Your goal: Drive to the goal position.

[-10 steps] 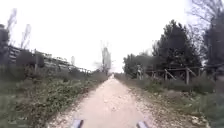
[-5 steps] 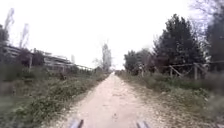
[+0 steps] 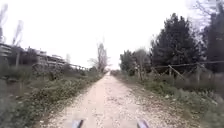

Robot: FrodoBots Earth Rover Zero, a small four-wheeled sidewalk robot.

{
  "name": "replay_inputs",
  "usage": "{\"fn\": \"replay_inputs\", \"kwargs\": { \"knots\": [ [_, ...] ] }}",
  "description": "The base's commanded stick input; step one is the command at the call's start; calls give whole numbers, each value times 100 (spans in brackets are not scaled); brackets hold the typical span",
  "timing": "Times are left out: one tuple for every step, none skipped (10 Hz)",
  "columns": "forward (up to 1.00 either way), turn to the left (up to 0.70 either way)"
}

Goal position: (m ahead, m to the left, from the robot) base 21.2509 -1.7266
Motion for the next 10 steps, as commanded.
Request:
{"fn": "replay_inputs", "kwargs": {
  "knots": [
    [70, 0],
    [70, 0],
    [70, 0],
    [70, 0],
    [70, 0],
    [70, 0],
    [70, 0],
    [70, 0],
    [70, 0],
    [70, 0]
  ]
}}
